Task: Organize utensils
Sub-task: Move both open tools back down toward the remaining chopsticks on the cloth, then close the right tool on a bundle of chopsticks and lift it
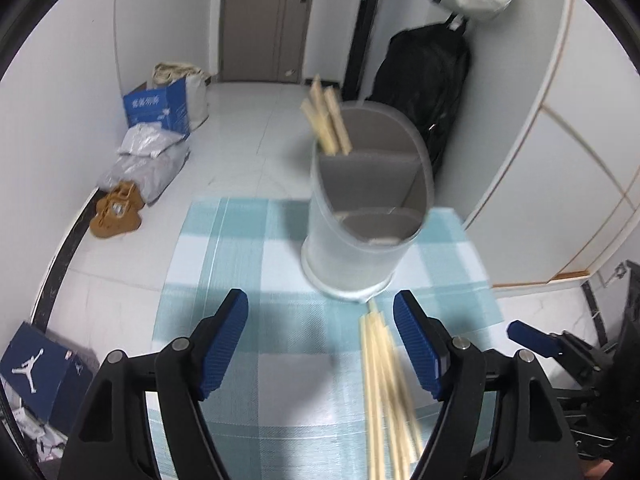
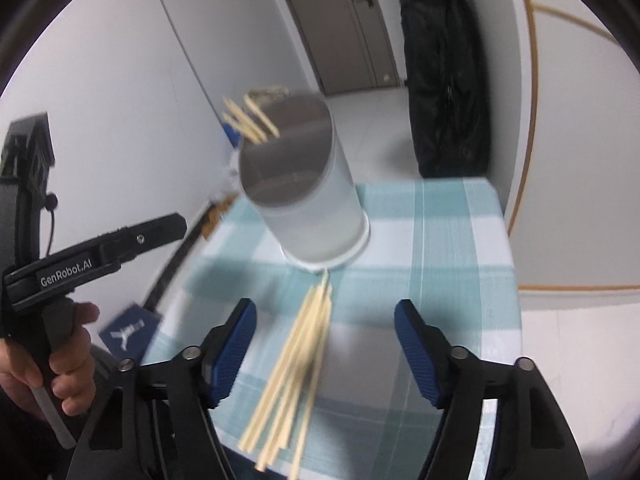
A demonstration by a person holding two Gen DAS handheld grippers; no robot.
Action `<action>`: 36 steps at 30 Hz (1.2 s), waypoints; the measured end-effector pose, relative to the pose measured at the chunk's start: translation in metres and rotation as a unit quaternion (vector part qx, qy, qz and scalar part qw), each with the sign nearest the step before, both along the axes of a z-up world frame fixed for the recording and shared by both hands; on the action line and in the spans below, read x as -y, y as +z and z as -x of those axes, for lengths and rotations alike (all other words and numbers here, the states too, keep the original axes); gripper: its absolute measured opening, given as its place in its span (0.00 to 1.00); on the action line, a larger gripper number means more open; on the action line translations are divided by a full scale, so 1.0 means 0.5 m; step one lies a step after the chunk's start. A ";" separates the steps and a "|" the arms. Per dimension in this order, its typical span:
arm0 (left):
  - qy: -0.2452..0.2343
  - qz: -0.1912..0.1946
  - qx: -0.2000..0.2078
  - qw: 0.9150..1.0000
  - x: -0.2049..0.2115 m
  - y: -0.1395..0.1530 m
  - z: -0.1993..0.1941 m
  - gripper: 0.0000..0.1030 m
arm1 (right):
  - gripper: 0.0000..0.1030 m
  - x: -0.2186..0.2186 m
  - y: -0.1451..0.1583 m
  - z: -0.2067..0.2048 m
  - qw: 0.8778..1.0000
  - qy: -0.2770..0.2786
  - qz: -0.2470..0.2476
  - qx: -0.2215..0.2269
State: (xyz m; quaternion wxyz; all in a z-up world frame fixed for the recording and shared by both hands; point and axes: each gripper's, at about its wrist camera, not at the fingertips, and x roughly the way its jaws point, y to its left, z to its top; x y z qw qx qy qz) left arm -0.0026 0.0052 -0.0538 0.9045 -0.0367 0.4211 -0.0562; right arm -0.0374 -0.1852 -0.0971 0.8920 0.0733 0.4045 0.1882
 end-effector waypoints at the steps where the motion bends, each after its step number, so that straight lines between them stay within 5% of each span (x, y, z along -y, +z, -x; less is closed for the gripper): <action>1: 0.005 -0.001 -0.002 1.000 -0.004 -0.010 -0.002 0.69 | 0.62 -0.004 -0.014 -0.004 1.000 0.002 0.008 -0.012; 13: 0.036 -0.028 -0.018 0.999 -0.046 -0.064 -0.023 0.69 | 0.24 -0.077 -0.120 -0.059 0.991 0.043 0.081 -0.101; 21: 0.061 -0.025 -0.013 0.998 -0.088 -0.063 -0.027 0.70 | 0.17 -0.119 -0.163 -0.093 0.981 0.051 0.120 -0.143; 36: 0.051 -0.001 -0.017 0.999 -0.107 -0.056 -0.024 0.69 | 0.11 -0.144 -0.158 -0.123 0.975 0.030 0.175 -0.133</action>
